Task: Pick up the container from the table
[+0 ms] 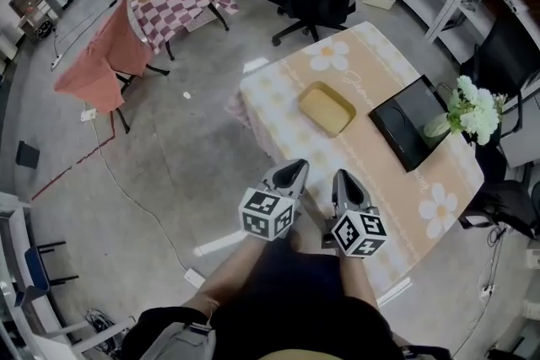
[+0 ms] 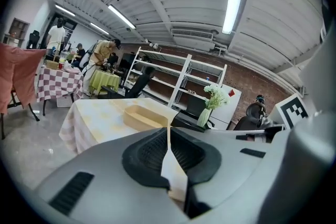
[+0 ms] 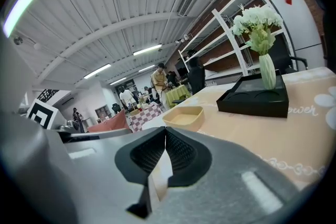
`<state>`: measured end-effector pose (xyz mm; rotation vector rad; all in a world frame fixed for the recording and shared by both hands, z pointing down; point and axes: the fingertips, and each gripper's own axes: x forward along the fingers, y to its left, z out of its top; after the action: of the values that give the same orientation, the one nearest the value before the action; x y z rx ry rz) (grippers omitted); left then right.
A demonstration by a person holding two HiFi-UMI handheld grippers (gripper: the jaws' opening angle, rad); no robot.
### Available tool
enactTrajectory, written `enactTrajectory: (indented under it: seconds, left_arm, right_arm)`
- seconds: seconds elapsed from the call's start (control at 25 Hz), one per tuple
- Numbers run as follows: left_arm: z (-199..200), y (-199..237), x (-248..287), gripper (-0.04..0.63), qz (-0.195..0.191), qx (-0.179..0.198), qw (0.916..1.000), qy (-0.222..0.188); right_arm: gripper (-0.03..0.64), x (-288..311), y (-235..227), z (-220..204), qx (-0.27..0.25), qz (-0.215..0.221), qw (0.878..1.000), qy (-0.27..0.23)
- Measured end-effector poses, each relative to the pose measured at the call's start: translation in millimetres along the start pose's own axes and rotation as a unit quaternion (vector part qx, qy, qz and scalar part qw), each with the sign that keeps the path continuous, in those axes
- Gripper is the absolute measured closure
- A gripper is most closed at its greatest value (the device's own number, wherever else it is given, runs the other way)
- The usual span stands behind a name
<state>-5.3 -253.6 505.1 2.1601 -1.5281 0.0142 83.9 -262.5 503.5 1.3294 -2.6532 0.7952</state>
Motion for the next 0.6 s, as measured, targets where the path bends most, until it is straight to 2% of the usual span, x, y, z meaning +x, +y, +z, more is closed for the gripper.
enactTrajectory:
  seconds: [0.6]
  left_arm:
    - [49.5,32.0,85.5,0.571,-0.074,0.024,0.9962,0.038]
  right_arm:
    - [0.612,61.3,-38.6,34.8,0.048,-0.091,0.995,-0.018]
